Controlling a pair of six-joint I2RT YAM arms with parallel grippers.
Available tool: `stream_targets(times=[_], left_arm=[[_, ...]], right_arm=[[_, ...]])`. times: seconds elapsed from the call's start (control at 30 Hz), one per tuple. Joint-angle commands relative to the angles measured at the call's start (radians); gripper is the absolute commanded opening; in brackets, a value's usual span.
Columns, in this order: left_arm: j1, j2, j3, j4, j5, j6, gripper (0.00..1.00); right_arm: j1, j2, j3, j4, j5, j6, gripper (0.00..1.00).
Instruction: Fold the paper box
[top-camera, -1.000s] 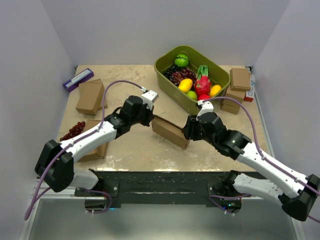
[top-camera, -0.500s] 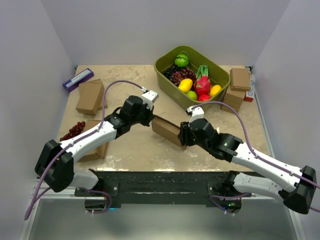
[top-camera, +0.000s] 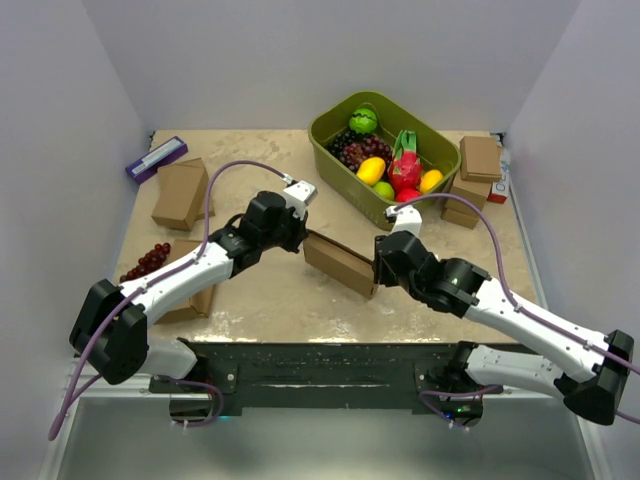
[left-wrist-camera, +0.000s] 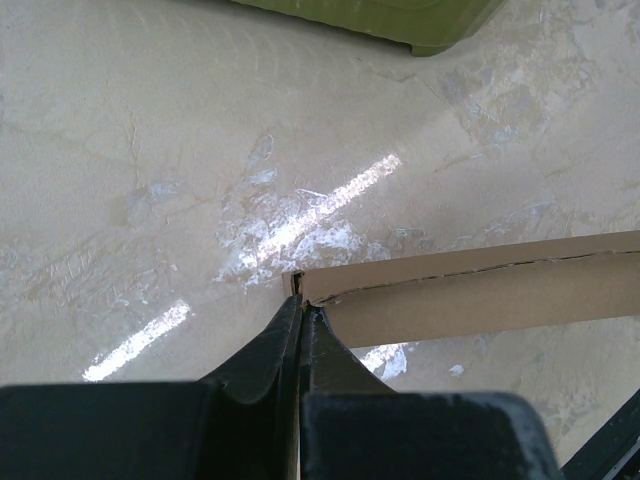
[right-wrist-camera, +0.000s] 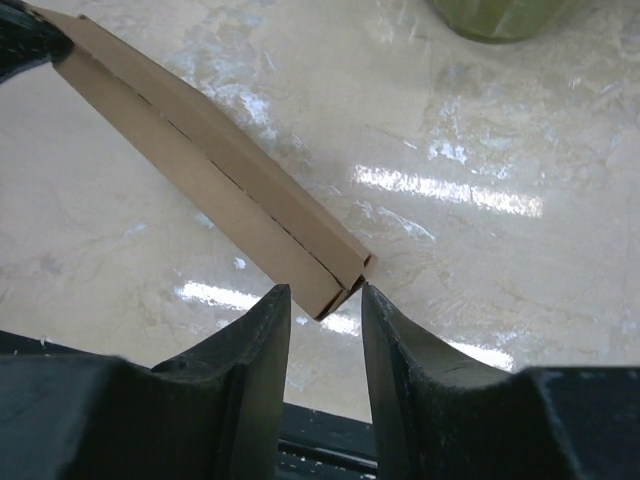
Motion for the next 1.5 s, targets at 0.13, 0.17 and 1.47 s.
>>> stream_targets(times=[0.13,0.17,1.47], left_arm=[[-0.01,0.027,0.001,-0.096,0.018,0.017,0.0],[-0.01,0.027,0.003,-0.098,0.016,0.017,0.0],[-0.01,0.028,-0.002,-0.096,0.039,0.014,0.0]], right_arm=[[0.005,0.012,0.008,-0.044,0.019,0.105,0.31],[0.005,0.01,-0.001,-0.038,0.018,0.109,0.3],[0.005,0.035,-0.034,-0.001,0.076,0.214,0.25]])
